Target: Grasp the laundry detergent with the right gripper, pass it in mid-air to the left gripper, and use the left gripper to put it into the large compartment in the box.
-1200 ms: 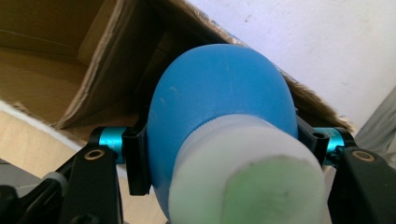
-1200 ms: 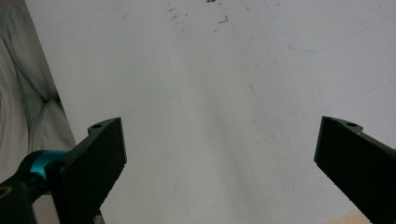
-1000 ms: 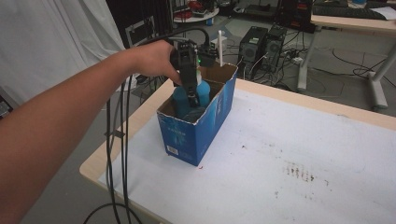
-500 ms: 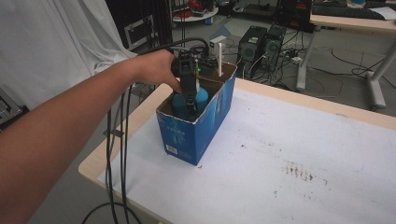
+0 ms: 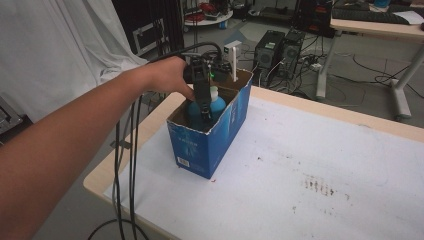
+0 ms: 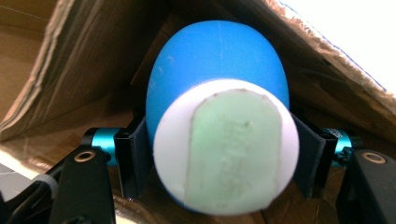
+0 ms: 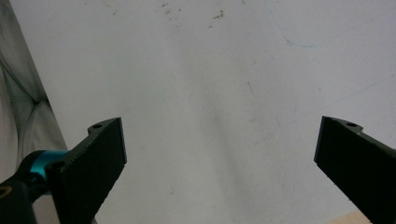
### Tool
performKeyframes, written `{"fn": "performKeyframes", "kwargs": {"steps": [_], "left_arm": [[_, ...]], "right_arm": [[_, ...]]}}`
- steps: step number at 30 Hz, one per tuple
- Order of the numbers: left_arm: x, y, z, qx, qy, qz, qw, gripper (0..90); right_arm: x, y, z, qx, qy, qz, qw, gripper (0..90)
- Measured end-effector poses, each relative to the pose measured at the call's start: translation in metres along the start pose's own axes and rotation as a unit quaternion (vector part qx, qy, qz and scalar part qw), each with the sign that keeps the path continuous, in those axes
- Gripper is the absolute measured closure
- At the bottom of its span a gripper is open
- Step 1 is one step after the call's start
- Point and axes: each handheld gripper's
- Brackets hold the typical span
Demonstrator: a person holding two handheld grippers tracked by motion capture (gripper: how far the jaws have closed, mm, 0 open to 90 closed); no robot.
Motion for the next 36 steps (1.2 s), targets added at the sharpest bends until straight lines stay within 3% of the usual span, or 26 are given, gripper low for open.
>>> {"fn": "performKeyframes", "kwargs": {"steps": [8,15,20,28,36], "left_arm": [[-0.009,0.010,-0.004,-0.013,0.018,0.046,0.9987,29.2],[-0.011,0.033,-0.005,-0.017,0.028,0.085,0.9959,26.0],[-0.010,0.053,-0.003,-0.015,0.033,0.098,0.9945,25.9],[-0.003,0.084,0.008,-0.003,0.011,0.119,0.9929,25.9],[0.008,0.101,0.023,0.018,-0.005,0.121,0.9925,25.9]], "right_arm": [[0.001,-0.001,0.000,0.000,0.001,0.000,1.0000,1.6],[0.003,-0.001,-0.002,-0.001,0.005,-0.001,1.0000,1.6],[0.003,0.000,-0.003,-0.002,0.004,0.001,1.0000,1.6],[0.001,0.003,-0.005,-0.005,0.004,0.004,1.0000,1.6],[-0.001,0.006,-0.007,-0.010,0.001,0.010,0.9999,1.6]]}}
Point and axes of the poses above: each handheld gripper's, and its own axes: y roughly backward along the jaws, x roughly out of its top, z roughly to its right, and after that the axes turned 2 degrees about -z, right-handed
